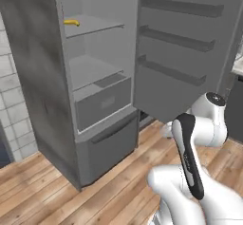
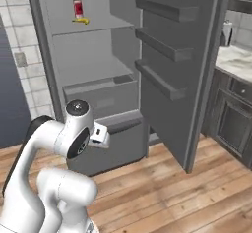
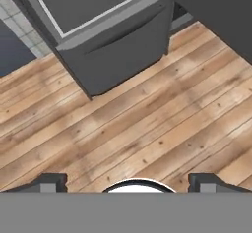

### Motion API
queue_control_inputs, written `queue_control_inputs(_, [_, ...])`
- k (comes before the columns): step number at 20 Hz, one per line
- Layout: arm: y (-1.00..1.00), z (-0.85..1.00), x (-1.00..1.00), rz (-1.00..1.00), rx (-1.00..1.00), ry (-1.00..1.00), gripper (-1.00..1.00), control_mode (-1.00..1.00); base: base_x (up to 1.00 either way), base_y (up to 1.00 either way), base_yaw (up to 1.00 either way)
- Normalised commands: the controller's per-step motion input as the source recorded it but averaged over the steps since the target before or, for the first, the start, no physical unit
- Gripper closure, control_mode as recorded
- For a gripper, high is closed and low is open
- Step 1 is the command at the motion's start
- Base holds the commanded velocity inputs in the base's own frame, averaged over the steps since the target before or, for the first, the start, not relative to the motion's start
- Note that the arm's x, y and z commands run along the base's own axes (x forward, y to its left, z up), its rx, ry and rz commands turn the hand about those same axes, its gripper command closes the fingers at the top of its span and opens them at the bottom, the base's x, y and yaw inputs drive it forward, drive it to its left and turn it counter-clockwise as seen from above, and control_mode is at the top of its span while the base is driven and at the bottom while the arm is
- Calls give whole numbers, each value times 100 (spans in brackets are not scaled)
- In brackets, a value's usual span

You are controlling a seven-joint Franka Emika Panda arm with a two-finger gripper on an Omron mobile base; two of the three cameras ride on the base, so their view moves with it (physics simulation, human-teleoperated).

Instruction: Pick the tangerine and banana from the fridge and place them on the plate next to the blender to make a fruit smoothie.

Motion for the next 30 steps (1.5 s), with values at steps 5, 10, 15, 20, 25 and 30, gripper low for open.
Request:
queue_control_inputs(5, [0, 0, 0, 0, 0, 0, -100, 100, 100, -1, 50])
queue_control_inputs(10, [0, 0, 0, 0, 0, 0, -100, 100, 100, -27, 27])
queue_control_inputs(15, [0, 0, 0, 0, 0, 0, -100, 100, 83, -53, 20])
queue_control_inputs(20, [0, 0, 0, 0, 0, 0, -100, 100, 67, -11, 24])
queue_control_inputs(25, [0, 0, 0, 0, 0, 0, -100, 100, 51, -2, 29])
queue_control_inputs(30, [0, 0, 0, 0, 0, 0, -100, 100, 25, -12, 17])
